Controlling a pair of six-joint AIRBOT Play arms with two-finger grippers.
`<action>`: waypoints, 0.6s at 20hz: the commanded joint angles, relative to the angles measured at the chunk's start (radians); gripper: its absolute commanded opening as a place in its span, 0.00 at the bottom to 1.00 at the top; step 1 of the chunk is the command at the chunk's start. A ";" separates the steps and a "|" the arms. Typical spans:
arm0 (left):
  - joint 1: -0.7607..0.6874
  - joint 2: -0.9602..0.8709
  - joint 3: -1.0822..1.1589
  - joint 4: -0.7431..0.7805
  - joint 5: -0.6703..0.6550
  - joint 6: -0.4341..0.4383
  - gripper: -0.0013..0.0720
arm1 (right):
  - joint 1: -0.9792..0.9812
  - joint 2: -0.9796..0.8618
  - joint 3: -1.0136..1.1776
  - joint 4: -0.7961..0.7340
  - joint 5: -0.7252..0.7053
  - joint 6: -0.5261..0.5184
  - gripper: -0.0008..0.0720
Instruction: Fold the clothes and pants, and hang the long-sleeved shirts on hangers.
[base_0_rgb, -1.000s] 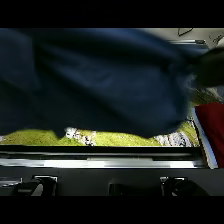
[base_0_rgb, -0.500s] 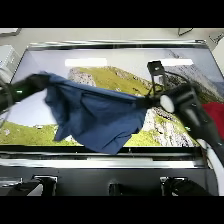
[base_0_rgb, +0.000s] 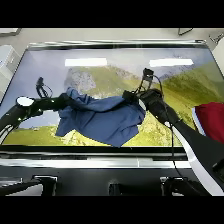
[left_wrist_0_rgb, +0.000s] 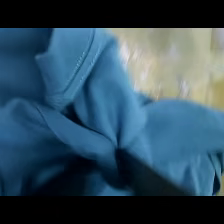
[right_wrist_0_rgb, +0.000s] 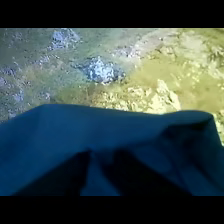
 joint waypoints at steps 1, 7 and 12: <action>0.031 -0.053 0.005 -0.018 -0.116 0.000 0.99 | -0.041 -0.005 0.012 0.117 0.060 -0.021 0.76; 0.329 -0.050 0.066 0.334 -0.450 -0.155 0.98 | -0.411 0.092 0.011 0.584 0.597 -0.739 0.86; 0.351 -0.054 -0.071 0.465 -0.467 -0.137 0.98 | -0.443 0.092 -0.204 0.711 0.766 -0.848 0.96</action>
